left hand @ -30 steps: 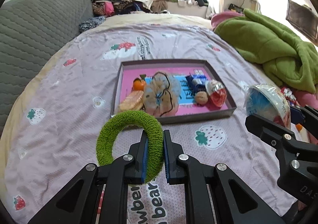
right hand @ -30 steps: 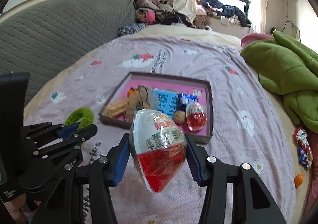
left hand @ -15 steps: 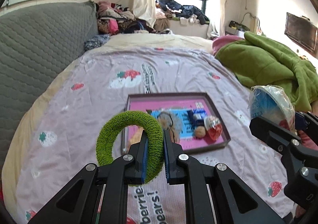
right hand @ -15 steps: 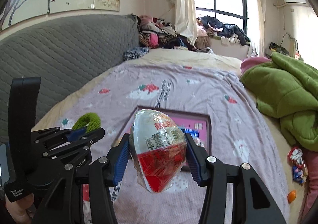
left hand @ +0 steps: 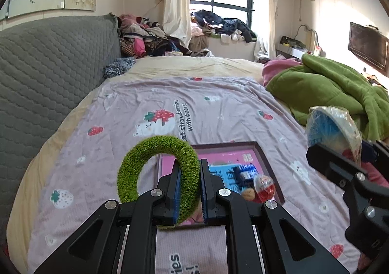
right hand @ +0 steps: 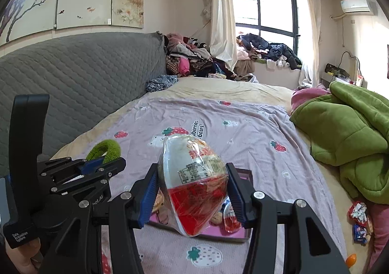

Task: Organize objects
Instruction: 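Lift the green ring and candy egg and carry both over the tray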

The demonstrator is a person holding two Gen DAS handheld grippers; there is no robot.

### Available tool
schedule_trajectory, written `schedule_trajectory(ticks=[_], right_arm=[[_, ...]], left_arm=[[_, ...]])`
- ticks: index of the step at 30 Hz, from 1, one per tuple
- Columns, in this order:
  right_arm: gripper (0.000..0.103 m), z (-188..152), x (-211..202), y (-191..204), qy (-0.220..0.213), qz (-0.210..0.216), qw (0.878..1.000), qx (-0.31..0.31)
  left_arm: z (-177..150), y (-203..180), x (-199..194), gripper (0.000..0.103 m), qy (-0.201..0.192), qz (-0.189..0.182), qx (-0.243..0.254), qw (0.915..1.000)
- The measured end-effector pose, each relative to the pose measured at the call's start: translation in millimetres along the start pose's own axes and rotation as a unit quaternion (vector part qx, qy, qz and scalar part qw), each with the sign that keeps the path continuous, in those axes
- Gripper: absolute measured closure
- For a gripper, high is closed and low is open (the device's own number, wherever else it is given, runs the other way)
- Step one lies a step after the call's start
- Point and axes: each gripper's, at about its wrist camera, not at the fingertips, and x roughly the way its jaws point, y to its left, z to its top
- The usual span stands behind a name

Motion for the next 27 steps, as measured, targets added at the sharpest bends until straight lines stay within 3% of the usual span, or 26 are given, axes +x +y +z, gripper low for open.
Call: schedule_trajectory(ticks=[11, 27], right_arm=[[0.050, 0, 53, -12, 0.020, -0.002, 1.000, 0.007], [0.050, -36, 118, -18, 0.055, 0.000, 0.998, 0.006]], left_arm=[[10, 20, 55, 0.090, 0.013, 0.002, -0.018, 0.9997], [-21, 30, 116, 0.090, 0.036, 0.005, -0.013, 0.9992]])
